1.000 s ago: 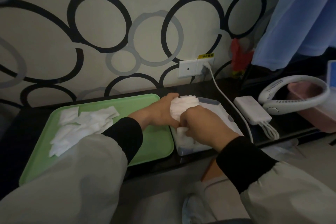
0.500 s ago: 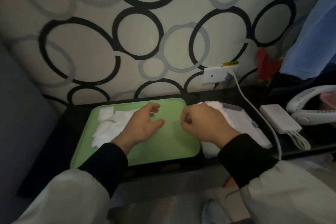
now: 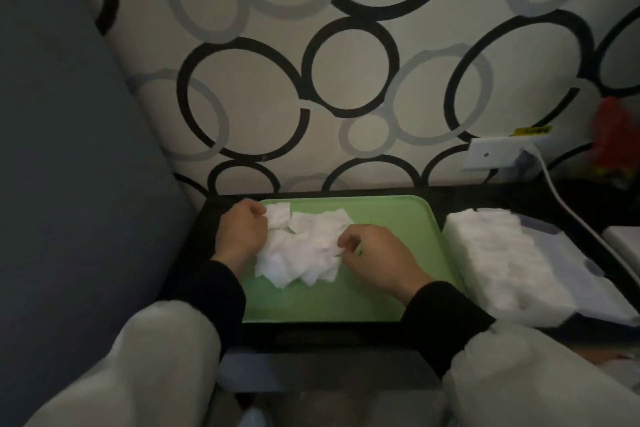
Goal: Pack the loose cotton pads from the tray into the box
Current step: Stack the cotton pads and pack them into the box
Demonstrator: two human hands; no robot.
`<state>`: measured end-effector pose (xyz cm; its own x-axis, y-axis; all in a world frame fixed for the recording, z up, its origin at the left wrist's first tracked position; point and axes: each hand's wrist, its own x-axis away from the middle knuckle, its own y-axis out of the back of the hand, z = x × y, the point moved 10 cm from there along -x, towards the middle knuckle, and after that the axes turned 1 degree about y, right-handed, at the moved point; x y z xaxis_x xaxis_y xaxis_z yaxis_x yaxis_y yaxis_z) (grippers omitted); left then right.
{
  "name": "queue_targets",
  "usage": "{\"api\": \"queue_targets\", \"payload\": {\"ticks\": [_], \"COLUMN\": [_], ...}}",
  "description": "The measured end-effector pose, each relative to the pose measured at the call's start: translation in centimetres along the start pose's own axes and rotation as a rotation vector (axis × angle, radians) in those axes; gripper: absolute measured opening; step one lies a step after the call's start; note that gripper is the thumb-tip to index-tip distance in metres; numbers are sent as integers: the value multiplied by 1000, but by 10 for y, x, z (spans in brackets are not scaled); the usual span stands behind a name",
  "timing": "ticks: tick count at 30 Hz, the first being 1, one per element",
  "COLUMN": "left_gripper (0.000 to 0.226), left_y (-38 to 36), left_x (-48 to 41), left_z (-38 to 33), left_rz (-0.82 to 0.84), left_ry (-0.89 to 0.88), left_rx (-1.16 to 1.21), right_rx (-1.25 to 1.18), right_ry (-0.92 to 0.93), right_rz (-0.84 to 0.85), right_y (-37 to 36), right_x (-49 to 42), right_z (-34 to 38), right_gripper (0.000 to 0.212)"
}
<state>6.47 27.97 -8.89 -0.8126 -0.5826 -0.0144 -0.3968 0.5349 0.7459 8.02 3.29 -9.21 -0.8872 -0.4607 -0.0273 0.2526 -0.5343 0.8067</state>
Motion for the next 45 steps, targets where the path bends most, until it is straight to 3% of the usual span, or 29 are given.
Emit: {"api": "queue_targets", "payload": {"ticks": [7,11,16,20,24,28,32,36,40,45], "left_gripper": [25,49,74,58,63,67,68,68,38,18], "left_y": [-32,-50,-58,-40,-21,-14,-4,-2,-8,-19], "left_x": [-45,-56,-60,-50,-19,41,83,106,125,128], "left_z": [-19,-20,-13,-19,-39,-64,-65,-46,-37,-23], "left_rz": [136,205,235,139,138,273,312,420,540,479], "left_ry": [-17,-8,51,21,-92,-228,-284,-162,64,141], "left_rx": [-226,-271,-151,43,279,399,374,531,820,882], "right_rx": [-25,-56,-80,-149,-402,-782,-809,-843,-807,-696], "right_ry": [-39,-64,-73,-62,-47,-97,-21,-1,-19,-65], "right_rz": [-78,-85,-81,-142,-175,12,151,128,-9,-94], "right_y": [-10,-14,-16,-12,-1,-8,-15,-12,2,1], "right_x": [-33,-42,-45,-40,-33,-19,-3,12,22,35], "right_z": [-4,-10,-12,-12,-4,15,40,49,45,47], "right_gripper": [20,19,18,19,18,38,16,11,23,30]}}
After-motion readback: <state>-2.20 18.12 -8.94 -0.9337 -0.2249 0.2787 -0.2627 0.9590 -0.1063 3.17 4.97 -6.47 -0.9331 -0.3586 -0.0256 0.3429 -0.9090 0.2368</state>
